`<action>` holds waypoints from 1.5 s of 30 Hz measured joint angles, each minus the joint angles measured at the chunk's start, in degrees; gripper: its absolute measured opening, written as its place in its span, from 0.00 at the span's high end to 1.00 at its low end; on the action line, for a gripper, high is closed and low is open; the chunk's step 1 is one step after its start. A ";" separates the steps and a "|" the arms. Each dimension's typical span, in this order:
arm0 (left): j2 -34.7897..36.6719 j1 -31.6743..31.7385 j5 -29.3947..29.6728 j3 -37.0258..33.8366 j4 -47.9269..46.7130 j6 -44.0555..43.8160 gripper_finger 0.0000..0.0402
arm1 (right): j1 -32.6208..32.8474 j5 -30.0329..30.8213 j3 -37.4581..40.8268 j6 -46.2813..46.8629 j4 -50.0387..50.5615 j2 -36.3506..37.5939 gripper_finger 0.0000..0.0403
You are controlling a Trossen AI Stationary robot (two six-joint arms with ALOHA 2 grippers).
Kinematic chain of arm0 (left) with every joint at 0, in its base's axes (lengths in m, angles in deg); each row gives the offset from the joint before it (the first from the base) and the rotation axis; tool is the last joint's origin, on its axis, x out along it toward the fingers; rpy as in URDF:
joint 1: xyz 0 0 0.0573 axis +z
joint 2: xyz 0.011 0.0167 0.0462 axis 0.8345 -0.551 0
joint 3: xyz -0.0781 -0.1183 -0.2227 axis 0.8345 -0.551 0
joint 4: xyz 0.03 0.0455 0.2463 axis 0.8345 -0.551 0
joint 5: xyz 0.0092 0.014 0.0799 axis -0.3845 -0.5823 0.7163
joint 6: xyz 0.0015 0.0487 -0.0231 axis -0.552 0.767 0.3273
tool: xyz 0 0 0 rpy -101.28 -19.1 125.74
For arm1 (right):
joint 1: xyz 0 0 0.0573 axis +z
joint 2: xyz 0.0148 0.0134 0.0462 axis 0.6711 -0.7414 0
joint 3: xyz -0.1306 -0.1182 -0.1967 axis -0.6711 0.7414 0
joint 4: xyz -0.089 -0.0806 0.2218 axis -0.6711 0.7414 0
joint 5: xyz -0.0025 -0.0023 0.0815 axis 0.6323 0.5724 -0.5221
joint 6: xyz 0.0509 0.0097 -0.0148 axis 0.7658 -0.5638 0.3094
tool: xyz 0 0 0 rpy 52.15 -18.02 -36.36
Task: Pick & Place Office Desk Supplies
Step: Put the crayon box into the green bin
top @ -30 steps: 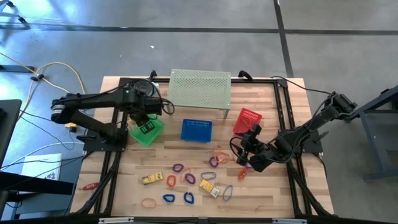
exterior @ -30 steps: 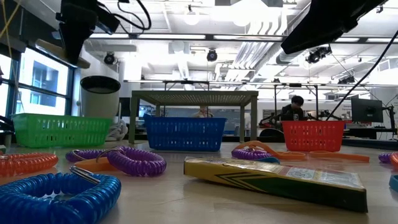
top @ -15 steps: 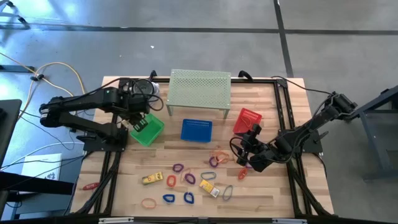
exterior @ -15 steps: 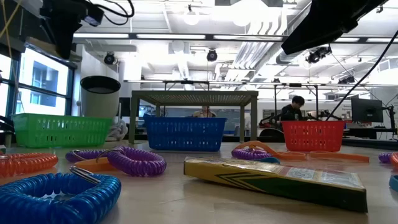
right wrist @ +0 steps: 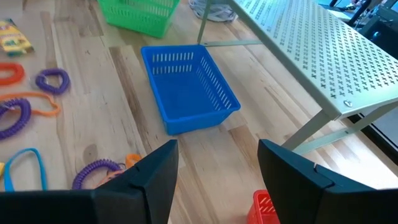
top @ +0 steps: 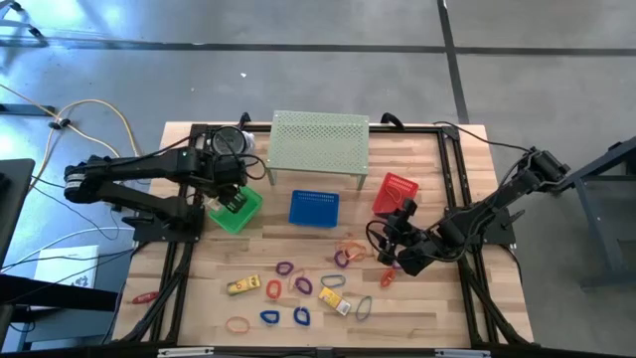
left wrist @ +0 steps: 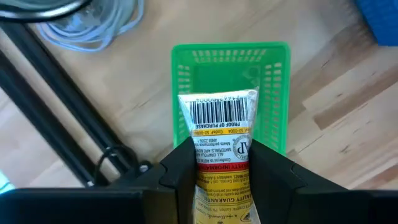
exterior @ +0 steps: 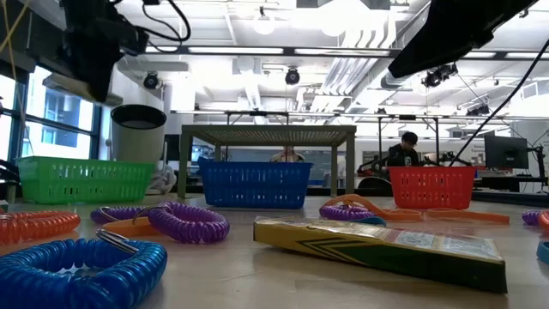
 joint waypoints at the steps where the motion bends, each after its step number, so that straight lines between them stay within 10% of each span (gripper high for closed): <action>1: 0.02 -0.24 0.01 -0.72 1.26 -0.60 0.70 | 0.00 0.00 0.00 -0.05 0.00 -0.52 0.48; 45: -0.88 -8.46 6.34 -16.02 17.28 -9.36 0.70 | -0.37 -2.15 0.02 -8.89 -7.36 -4.75 0.48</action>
